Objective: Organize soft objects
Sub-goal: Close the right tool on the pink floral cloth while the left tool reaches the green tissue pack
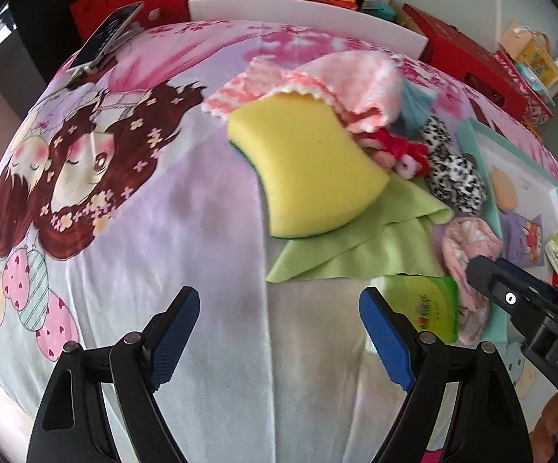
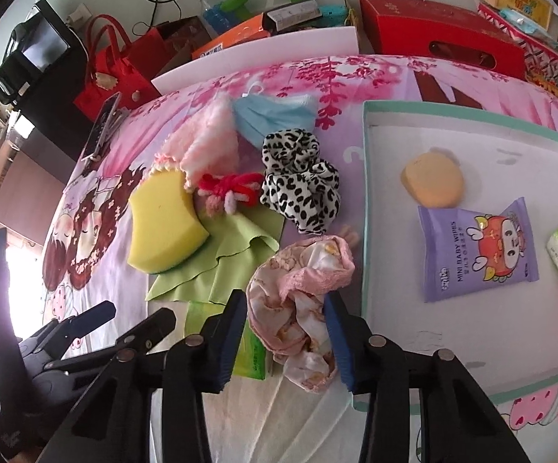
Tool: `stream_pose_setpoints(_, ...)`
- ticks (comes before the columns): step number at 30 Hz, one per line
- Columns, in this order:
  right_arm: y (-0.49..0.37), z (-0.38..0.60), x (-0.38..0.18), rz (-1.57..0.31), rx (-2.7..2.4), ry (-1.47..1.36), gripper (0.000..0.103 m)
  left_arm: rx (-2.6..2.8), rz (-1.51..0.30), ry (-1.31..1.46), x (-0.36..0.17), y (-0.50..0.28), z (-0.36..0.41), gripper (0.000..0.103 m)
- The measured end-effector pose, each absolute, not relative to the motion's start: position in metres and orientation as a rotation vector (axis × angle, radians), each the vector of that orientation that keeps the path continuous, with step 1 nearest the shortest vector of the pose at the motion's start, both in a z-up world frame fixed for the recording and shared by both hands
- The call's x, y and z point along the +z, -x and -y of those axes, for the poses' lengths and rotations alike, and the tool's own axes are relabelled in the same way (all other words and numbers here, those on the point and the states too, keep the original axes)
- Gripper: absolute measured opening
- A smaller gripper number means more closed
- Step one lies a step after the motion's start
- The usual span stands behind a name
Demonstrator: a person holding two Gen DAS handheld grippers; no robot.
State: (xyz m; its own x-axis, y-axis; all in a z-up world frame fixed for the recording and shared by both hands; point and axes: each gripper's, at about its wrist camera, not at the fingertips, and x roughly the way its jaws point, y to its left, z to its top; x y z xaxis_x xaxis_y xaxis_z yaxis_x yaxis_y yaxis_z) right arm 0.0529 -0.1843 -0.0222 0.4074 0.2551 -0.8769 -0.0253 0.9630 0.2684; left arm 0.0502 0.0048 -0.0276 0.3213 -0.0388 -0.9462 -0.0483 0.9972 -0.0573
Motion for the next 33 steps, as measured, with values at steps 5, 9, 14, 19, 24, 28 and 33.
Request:
stream_pose_setpoints(5,-0.055,0.184,-0.032,-1.181,0.166,-0.214,0.044,0.029,-1.245,0.114,-0.028,-0.053,-0.015,0.085)
stream_pose_setpoints(9,-0.054,0.183,-0.033,-1.184,0.159,-0.193,0.044,0.022,-1.254,0.106,-0.029,-0.053,-0.015,0.085)
stream_pose_setpoints(14,-0.056,0.172,-0.037,-1.205,0.162,-0.147,0.044,-0.004,-1.253,0.091,-0.028,-0.052,-0.007,0.085)
stream_pose_setpoints(19,-0.057,0.172,-0.042,-1.202,0.158,-0.153,0.036,-0.016,-1.26,0.081,-0.029,-0.052,-0.001,0.085)
stream_pose_setpoints(24,-0.057,0.175,-0.04,-1.19,0.139,-0.136,0.016,-0.039,-1.26,0.09,-0.028,-0.051,0.001,0.085)
stream_pose_setpoints(28,-0.058,0.176,-0.04,-1.187,0.138,-0.139,0.013,-0.057,-1.248,0.074,-0.025,-0.049,0.011,0.085)
stream_pose_setpoints(33,-0.056,0.184,-0.031,-1.157,0.132,-0.162,0.01,-0.127,-1.242,0.07,-0.023,-0.05,0.025,0.085)
